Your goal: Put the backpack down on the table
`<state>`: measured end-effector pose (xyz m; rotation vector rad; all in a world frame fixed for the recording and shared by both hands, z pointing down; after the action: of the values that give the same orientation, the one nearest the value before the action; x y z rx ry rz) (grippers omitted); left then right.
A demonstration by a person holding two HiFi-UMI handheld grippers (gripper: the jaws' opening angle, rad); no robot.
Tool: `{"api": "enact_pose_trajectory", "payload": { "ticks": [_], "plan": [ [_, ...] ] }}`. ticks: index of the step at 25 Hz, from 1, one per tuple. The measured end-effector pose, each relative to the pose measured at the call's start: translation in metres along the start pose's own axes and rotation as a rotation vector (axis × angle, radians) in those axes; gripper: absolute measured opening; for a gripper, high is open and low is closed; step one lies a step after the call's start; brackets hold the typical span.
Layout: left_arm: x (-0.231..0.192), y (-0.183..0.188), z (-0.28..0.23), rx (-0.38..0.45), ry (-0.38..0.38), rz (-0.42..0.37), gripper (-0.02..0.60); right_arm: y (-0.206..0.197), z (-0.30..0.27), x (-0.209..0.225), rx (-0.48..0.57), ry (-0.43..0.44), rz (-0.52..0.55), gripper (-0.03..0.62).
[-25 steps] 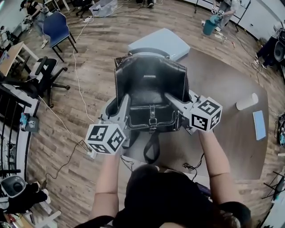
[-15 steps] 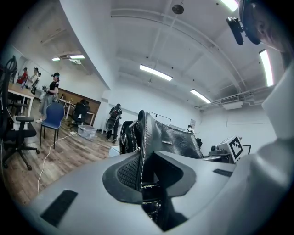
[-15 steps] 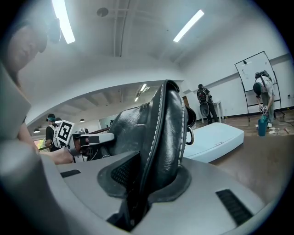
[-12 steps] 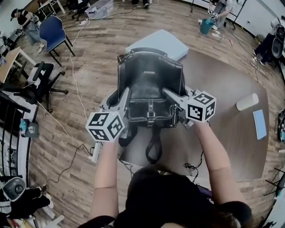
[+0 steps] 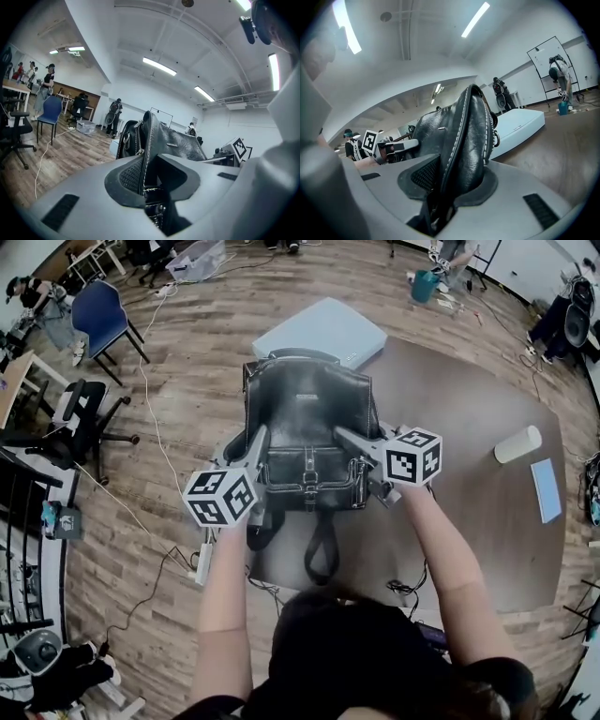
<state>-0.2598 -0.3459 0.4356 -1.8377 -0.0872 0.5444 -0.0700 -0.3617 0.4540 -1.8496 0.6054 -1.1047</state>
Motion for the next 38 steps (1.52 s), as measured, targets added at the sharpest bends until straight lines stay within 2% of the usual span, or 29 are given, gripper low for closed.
{"api": "enact_pose_trajectory", "payload": {
  "ticks": [6,14,18,21,29,38],
  "plan": [
    [-0.001,-0.002,-0.001,-0.002,-0.002,0.013,0.100,-0.001,0.001,0.002,-0.002,0.008,-0.026,0.136],
    [-0.003,0.002,0.007,0.005,0.026,0.045,0.165,-0.001,0.005,-0.001,-0.066,-0.035,0.006,0.198],
    [-0.009,0.000,0.014,0.006,0.055,0.074,0.249,-0.002,0.017,-0.002,-0.090,-0.061,0.030,0.309],
    [-0.011,0.001,0.022,0.015,0.068,0.075,0.252,0.001,0.028,-0.002,-0.104,-0.079,0.048,0.313],
    [0.004,0.002,0.051,0.042,0.126,-0.022,0.248,0.003,0.065,0.001,-0.058,-0.224,0.076,0.306],
    [0.040,-0.005,0.075,0.072,0.124,-0.011,0.208,0.001,0.103,-0.019,0.010,-0.238,0.067,0.266]
  ]
}}
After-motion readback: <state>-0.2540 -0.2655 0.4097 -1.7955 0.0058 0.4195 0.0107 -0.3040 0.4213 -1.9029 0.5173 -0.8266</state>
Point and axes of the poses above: the fingertips, and each gripper's own axes: z backward along the fingers, x to its right, y out of its top, the point moved 3 cm from there along z, backward along the fingers, and after that the axes turned 6 degrees about y, right-handed, at the moved point
